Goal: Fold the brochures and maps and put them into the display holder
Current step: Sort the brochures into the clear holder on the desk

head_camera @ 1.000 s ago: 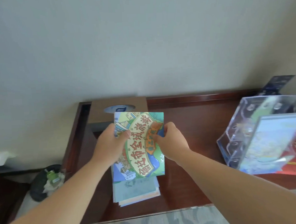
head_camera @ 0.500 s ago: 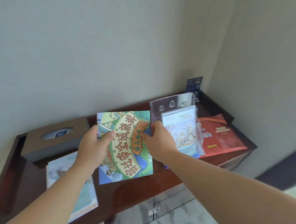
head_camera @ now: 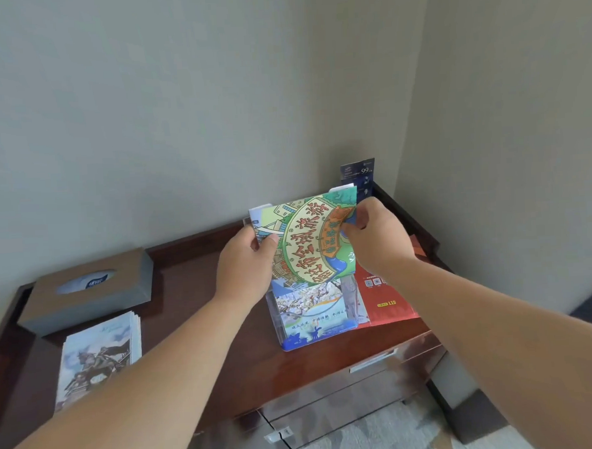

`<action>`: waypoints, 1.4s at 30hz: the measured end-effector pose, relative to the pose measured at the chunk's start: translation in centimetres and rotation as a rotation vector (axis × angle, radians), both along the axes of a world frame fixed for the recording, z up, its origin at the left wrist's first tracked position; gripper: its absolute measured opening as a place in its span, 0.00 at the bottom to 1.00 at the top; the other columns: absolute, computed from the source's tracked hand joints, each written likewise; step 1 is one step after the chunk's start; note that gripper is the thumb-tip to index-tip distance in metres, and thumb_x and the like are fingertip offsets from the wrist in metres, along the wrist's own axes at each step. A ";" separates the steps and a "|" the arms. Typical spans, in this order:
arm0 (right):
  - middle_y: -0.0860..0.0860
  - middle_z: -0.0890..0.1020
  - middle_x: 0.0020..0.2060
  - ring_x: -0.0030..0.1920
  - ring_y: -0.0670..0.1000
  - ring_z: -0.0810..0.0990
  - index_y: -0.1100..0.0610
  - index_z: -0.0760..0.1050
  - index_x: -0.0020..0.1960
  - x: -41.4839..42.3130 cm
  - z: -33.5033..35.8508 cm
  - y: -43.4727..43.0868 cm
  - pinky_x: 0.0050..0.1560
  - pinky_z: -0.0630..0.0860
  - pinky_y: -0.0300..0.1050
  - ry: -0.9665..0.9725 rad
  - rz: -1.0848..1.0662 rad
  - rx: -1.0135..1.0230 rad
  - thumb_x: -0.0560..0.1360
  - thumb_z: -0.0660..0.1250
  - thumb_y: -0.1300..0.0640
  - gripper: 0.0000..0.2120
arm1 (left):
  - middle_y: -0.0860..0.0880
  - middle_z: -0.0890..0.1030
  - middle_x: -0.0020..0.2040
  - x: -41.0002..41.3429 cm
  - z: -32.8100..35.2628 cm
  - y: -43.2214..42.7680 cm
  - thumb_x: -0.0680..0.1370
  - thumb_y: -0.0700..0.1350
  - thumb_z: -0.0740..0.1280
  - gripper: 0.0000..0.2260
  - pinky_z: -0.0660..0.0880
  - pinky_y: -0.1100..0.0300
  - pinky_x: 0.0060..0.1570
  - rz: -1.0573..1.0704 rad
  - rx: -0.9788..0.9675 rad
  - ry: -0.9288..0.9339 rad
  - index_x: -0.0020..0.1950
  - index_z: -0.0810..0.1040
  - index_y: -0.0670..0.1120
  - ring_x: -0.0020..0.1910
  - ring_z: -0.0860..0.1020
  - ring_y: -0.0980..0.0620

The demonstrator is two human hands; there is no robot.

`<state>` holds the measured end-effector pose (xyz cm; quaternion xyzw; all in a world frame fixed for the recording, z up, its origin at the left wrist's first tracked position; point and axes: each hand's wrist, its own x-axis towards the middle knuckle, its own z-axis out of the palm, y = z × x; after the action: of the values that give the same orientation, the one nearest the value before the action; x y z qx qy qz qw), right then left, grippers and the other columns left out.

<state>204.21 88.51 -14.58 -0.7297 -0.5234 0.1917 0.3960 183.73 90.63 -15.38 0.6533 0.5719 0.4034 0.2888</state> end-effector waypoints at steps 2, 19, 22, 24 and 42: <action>0.45 0.80 0.44 0.43 0.48 0.80 0.52 0.71 0.52 0.4 -0.6 0.3 0.43 0.81 0.50 -0.004 0.005 -0.034 0.79 0.65 0.54 0.04 | 0.53 0.78 0.34 0.6 -0.7 0.3 0.80 0.48 0.65 0.05 0.77 0.50 0.40 0.003 -0.036 0.014 0.47 0.80 0.51 0.38 0.79 0.48; 0.47 0.79 0.39 0.38 0.47 0.80 0.52 0.70 0.44 -0.2 -4.5 1.3 0.30 0.73 0.42 -0.085 0.043 -0.191 0.80 0.62 0.54 0.06 | 0.53 0.80 0.38 -0.5 -3.8 1.0 0.80 0.48 0.65 0.04 0.76 0.53 0.35 0.084 -0.089 0.146 0.48 0.72 0.50 0.38 0.83 0.49; 0.47 0.79 0.38 0.38 0.49 0.79 0.53 0.70 0.44 0.0 -5.4 1.2 0.31 0.73 0.43 -0.115 0.030 -0.240 0.79 0.62 0.55 0.06 | 0.48 0.81 0.41 -0.3 -4.7 0.4 0.80 0.47 0.65 0.08 0.79 0.46 0.38 0.105 -0.088 0.125 0.48 0.66 0.47 0.38 0.83 0.46; 0.46 0.78 0.36 0.35 0.46 0.76 0.53 0.70 0.43 -0.1 -6.0 1.1 0.29 0.69 0.41 -0.123 0.024 -0.264 0.79 0.62 0.55 0.06 | 0.48 0.80 0.41 -0.1 -5.3 0.1 0.80 0.46 0.65 0.08 0.76 0.50 0.35 0.124 -0.054 0.168 0.47 0.66 0.45 0.38 0.81 0.46; 0.49 0.78 0.40 0.39 0.52 0.78 0.56 0.72 0.52 -0.2 -7.6 0.0 0.34 0.68 0.43 -0.240 0.078 -0.471 0.79 0.58 0.54 0.07 | 0.50 0.82 0.42 0.2 -6.8 -0.9 0.81 0.46 0.61 0.04 0.68 0.62 0.28 0.153 -0.208 0.266 0.48 0.73 0.46 0.37 0.77 0.56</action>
<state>204.01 88.56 -22.19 -0.7984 -0.5355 0.2354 0.1427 183.96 89.77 -22.15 0.6222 0.6916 0.2729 0.2452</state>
